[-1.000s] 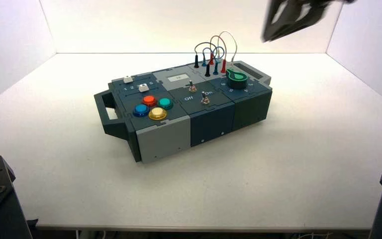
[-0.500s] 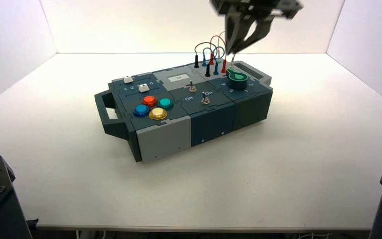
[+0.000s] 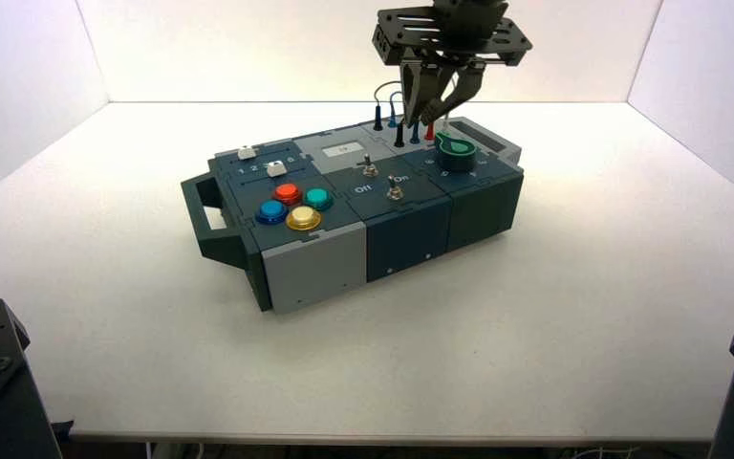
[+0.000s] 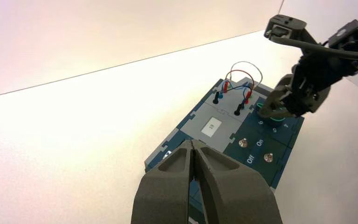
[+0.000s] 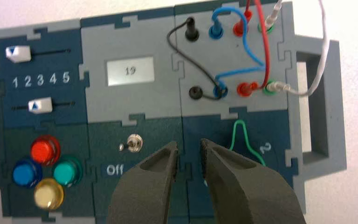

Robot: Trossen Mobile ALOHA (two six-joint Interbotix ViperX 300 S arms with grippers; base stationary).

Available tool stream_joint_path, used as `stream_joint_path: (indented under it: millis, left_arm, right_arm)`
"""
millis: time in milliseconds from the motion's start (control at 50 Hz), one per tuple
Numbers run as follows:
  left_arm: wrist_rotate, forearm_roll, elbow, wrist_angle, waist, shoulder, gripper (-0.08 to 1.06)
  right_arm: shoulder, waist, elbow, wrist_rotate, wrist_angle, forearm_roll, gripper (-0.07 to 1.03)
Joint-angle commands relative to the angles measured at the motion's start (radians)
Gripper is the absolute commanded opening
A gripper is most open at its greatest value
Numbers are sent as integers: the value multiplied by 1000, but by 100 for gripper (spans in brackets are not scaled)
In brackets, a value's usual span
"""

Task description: Pull the blue wire.

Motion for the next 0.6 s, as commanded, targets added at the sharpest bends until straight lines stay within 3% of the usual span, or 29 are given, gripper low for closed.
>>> stream_joint_path:
  millis: [20,600]
  left_arm:
    - [2,-2,-29,-6,3,-2,-3]
    - [2,-2,-29,-6,3,-18,-3]
  right_arm:
    - [3,-23,-40,-3,-11,-5,28]
    - [120,-54,-118,-3,-17,-14,28]
